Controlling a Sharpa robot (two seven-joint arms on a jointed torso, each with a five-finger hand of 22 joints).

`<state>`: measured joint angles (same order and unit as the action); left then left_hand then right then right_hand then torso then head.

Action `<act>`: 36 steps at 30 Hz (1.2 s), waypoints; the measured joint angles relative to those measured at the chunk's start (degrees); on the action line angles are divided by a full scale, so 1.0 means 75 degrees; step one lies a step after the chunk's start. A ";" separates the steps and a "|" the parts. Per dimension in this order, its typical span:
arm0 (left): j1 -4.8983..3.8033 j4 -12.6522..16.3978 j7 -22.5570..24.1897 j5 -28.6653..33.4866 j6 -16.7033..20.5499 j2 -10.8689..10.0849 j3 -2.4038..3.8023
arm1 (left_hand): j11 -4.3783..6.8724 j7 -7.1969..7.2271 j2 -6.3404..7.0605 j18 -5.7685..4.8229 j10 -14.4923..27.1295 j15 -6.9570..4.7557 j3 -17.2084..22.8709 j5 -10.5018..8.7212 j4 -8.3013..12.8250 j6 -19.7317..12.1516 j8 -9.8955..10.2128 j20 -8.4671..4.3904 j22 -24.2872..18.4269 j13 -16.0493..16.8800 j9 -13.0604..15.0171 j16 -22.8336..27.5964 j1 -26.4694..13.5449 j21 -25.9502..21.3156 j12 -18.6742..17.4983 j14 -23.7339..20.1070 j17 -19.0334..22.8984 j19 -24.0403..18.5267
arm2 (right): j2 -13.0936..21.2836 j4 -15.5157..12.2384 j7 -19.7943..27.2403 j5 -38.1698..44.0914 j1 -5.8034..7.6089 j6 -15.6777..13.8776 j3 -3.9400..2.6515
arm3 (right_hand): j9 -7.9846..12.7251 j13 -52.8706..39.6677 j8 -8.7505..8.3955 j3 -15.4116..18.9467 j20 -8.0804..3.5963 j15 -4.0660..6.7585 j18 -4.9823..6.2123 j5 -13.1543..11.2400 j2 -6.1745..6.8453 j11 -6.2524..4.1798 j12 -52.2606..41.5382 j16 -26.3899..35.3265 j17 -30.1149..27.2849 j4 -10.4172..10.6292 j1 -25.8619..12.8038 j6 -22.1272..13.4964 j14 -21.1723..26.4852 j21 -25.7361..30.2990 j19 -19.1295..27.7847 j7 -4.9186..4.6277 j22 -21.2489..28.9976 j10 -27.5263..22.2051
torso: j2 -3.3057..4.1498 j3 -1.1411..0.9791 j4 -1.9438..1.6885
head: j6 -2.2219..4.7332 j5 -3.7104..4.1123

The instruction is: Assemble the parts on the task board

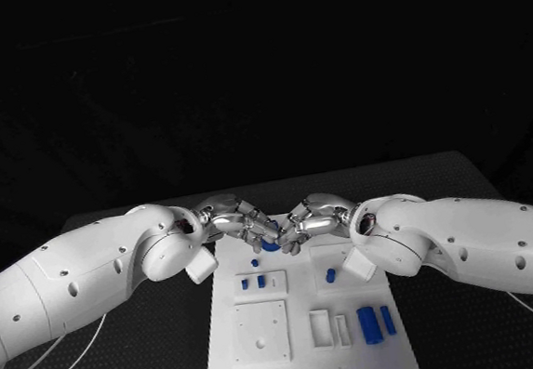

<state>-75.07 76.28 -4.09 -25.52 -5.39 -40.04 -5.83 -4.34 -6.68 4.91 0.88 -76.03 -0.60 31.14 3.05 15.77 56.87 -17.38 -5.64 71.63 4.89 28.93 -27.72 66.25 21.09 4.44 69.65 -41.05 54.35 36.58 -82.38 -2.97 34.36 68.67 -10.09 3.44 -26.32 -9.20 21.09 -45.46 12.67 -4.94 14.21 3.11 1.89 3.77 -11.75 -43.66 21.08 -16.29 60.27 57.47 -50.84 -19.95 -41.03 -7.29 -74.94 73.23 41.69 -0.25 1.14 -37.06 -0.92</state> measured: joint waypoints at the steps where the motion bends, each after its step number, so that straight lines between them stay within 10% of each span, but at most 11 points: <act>1: 0.0000 0.0002 0.0003 0.0000 0.0000 0.0003 0.0000 | 0.0026 0.0034 -0.0046 0.0000 -0.0027 0.0006 0.0034 0.0000 0.0034 0.0034 -0.0029 -0.0001 0.0005 0.0001 0.0004 0.0000 0.0046 -0.0019 0.0008 0.0017 -0.0016 -0.0001 | 0.0000 0.0000 0.0000 0.0000 0.0000 0.0000 0.0000 | 0.0000 0.0000 0.0000 0.0000 0.0000 0.0000 0.0000 0.0000 0.0000 -0.0011 0.0000 0.0000 0.0000 0.0000 0.0000 0.0000 0.0000 0.0000 0.0000 0.0000 0.0000 0.0012 | 0.0000 0.0001 -0.0001 | 0.0000 0.0000; 36: 0.0000 -0.0026 0.0105 -0.0029 0.0286 0.0067 -0.0036 | 0.0195 0.0128 -0.0182 -0.0004 -0.0459 -0.0176 0.0388 -0.0030 0.0051 0.0427 -0.0191 -0.0147 0.0130 0.0038 0.0057 -0.0095 0.0366 -0.0063 0.0086 0.0312 -0.0339 0.0070 | 0.0011 0.0013 0.0009 -0.0142 0.0000 -0.0075 0.0003 | -0.0031 -0.0005 -0.0005 -0.0089 0.0000 -0.0034 0.0000 0.0000 0.0000 0.0047 0.0033 0.0016 0.0005 0.0046 0.0000 -0.0067 0.0035 0.0094 0.0000 -0.0009 0.0003 -0.0047 | -0.0001 0.0002 0.0001 | -0.0038 -0.0009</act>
<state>-75.07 76.08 -3.31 -25.74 -3.25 -39.54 -6.10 -2.88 -5.72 3.54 0.85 -79.47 -1.92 34.05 2.82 16.16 60.08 -18.81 -6.74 72.60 5.18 29.36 -28.43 69.00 20.62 5.09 71.99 -43.59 54.87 36.66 -82.29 -2.90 33.30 68.67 -10.65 3.46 -26.56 -9.24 21.06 -46.13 12.67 -5.20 14.21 3.10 1.89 4.12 -11.50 -43.54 21.12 -15.95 60.27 56.97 -50.58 -19.24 -41.03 -7.35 -74.92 72.87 41.69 -0.24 1.15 -37.34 -0.99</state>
